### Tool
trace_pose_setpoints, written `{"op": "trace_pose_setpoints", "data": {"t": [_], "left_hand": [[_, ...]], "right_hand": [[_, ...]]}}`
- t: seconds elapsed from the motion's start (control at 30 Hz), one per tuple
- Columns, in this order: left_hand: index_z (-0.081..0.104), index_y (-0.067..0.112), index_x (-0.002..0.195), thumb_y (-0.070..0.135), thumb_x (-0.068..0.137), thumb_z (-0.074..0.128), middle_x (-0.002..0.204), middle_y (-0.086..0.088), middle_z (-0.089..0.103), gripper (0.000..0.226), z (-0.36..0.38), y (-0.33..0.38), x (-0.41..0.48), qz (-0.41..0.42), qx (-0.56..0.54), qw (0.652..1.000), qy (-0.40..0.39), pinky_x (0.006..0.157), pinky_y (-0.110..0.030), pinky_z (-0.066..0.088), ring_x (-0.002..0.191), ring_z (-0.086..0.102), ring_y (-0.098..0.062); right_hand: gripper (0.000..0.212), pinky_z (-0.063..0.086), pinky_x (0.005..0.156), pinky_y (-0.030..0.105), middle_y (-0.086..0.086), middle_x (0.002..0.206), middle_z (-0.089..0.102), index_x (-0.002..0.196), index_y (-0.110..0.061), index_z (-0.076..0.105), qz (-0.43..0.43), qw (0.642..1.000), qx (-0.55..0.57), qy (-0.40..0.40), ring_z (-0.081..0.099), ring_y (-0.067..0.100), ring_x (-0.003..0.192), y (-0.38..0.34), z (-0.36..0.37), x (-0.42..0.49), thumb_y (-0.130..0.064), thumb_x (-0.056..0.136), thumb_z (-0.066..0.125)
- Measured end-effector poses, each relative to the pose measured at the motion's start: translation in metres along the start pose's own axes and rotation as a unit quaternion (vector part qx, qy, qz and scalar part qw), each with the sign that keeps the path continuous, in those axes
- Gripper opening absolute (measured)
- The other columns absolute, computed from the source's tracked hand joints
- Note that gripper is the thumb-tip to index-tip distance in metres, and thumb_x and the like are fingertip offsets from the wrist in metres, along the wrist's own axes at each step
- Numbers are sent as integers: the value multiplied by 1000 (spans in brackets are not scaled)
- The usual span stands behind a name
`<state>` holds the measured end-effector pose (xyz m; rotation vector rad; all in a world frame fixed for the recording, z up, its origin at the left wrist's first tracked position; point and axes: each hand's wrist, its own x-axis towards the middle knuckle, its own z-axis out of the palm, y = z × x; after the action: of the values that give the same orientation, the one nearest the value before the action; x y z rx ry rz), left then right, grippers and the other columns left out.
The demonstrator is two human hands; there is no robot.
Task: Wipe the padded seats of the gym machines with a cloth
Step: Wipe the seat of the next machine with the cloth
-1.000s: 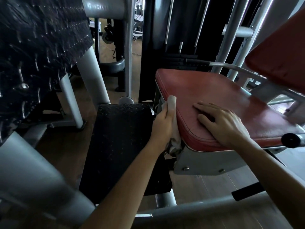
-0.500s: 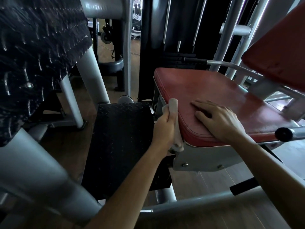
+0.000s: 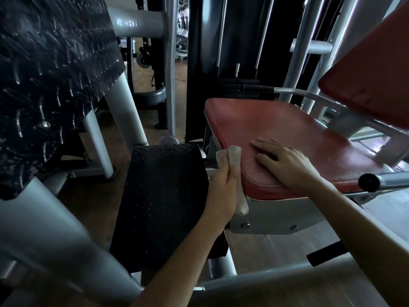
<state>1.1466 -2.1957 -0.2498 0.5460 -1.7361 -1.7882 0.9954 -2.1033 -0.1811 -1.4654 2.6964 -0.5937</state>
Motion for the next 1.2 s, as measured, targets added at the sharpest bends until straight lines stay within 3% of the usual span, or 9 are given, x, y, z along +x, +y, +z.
{"op": "trace_pose_setpoints", "data": {"t": [0.1, 0.2, 0.33, 0.5, 0.63, 0.83, 1.03, 1.1, 1.2], "left_hand": [[36, 39, 153, 41, 107, 39, 138, 4, 60, 46, 0, -6, -4, 10, 11, 1000, -6, 116, -37, 40, 125, 58, -7], [33, 40, 154, 43, 107, 38, 131, 8, 61, 48, -4, -7, 12, 3, 9, 1000, -3, 113, -35, 43, 122, 60, -7], [37, 50, 148, 67, 98, 39, 130, 8, 64, 53, -13, -12, 49, -15, 20, 1000, 15, 108, -39, 48, 118, 63, -10], [47, 52, 140, 78, 90, 43, 134, 6, 63, 56, -23, -4, 100, -25, 7, 999, 29, 109, -43, 48, 121, 62, -14], [54, 46, 136, 78, 90, 44, 128, 8, 68, 57, -31, 8, 120, -19, 18, 999, 34, 107, -41, 49, 117, 65, -12], [50, 49, 140, 76, 91, 40, 121, 9, 70, 57, -15, -18, 47, -21, 17, 1000, 12, 101, -39, 53, 110, 68, -10], [55, 39, 138, 83, 89, 35, 128, 5, 67, 69, -33, 12, 128, -40, 85, 994, 48, 109, -42, 46, 118, 63, -16], [54, 36, 139, 79, 91, 37, 128, 4, 67, 67, -32, 13, 133, -41, 75, 995, 58, 109, -42, 47, 117, 63, -16], [58, 45, 130, 84, 87, 39, 124, 8, 69, 62, -21, 5, 87, -40, 23, 998, 35, 105, -41, 50, 114, 66, -13]], "right_hand": [[43, 11, 125, 44, -23, 161, 26, 147, -51, 40, 15, 996, 46, -78, 17, 8, 153, 3, -9, 26, -48, 104, 38], [49, 7, 124, 46, -15, 167, 14, 156, -44, 25, 12, 993, 3, -120, 6, 14, 156, -4, -4, 59, -47, 107, 30], [51, 8, 123, 43, -12, 168, 9, 158, -44, 15, 4, 995, -60, -84, 6, 17, 156, -6, 10, 75, -47, 108, 23], [51, 6, 123, 44, -10, 169, 4, 157, -47, 13, 3, 995, -73, -74, 3, 18, 156, 2, 16, 81, -48, 106, 20], [52, 5, 124, 44, -9, 169, 3, 157, -47, 12, 7, 995, -75, -70, 2, 18, 156, 3, 18, 83, -49, 106, 21], [52, 5, 124, 44, -9, 169, 4, 157, -47, 13, 5, 995, -72, -65, 2, 17, 156, 3, 18, 83, -48, 106, 22], [54, 10, 123, 46, -7, 169, 9, 157, -46, 15, -2, 995, -78, -56, 6, 14, 155, 2, 18, 83, -49, 104, 21], [54, 12, 124, 46, -7, 169, 11, 157, -46, 16, -6, 995, -81, -55, 7, 13, 155, 2, 18, 84, -49, 103, 20], [54, 12, 123, 46, -8, 169, 10, 158, -45, 16, -3, 995, -84, -54, 8, 12, 155, 3, 18, 83, -48, 104, 20]]}}
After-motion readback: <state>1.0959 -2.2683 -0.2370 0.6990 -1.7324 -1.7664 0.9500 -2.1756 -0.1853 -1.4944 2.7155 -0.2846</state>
